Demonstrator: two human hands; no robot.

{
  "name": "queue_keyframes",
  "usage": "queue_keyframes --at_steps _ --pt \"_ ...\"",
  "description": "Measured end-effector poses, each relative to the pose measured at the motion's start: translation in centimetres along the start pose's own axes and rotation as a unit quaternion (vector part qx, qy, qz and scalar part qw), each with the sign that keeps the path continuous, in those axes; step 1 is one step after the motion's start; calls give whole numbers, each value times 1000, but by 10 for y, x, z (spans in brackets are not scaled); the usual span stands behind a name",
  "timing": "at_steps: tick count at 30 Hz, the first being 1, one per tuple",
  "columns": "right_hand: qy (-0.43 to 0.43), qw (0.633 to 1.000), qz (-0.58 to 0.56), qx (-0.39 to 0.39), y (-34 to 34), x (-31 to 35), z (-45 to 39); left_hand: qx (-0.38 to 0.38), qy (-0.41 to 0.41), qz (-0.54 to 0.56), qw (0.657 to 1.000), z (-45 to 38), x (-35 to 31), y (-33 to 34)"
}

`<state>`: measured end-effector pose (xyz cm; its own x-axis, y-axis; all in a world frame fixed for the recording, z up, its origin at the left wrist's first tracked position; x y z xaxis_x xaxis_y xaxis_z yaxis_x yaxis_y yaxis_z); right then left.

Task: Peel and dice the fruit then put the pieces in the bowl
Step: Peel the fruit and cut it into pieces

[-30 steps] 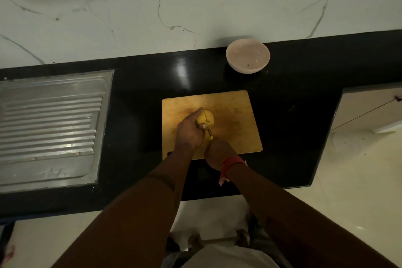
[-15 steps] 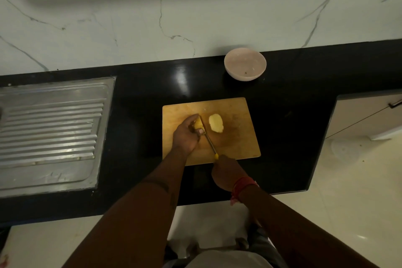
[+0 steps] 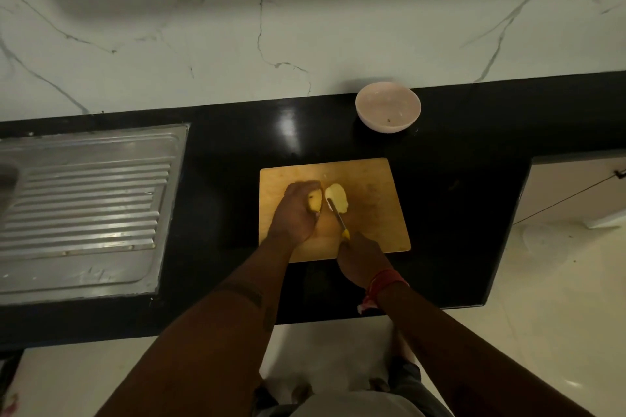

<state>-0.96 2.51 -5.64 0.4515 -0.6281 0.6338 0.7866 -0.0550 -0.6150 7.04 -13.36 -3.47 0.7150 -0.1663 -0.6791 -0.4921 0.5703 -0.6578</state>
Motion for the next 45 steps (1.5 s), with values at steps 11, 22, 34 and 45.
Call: queue_keyframes --at_steps 11,22,34,45 --pt "-1 998 -51 -33 5 1 -15 -17 112 -268 957 13 -7 19" --pt "-91 993 24 -72 -3 26 -19 -32 119 -176 977 3 -6 32" --pt "-104 987 53 -114 -1 29 -38 -130 155 -114 973 6 -3 24" --pt "-164 964 143 -154 7 32 -32 -204 190 -74 958 13 2 27"
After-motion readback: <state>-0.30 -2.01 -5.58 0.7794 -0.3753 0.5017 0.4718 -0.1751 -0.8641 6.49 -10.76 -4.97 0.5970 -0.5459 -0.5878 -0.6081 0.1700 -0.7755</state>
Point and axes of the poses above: each hand's wrist, its own z-axis away from the middle knuckle, its own y-axis out of the palm, x = y × z, the point moved 10 cm from there along -z, towards the middle knuckle, and after that the axes turned 11 degrees about -y, right-handed, at the moved point
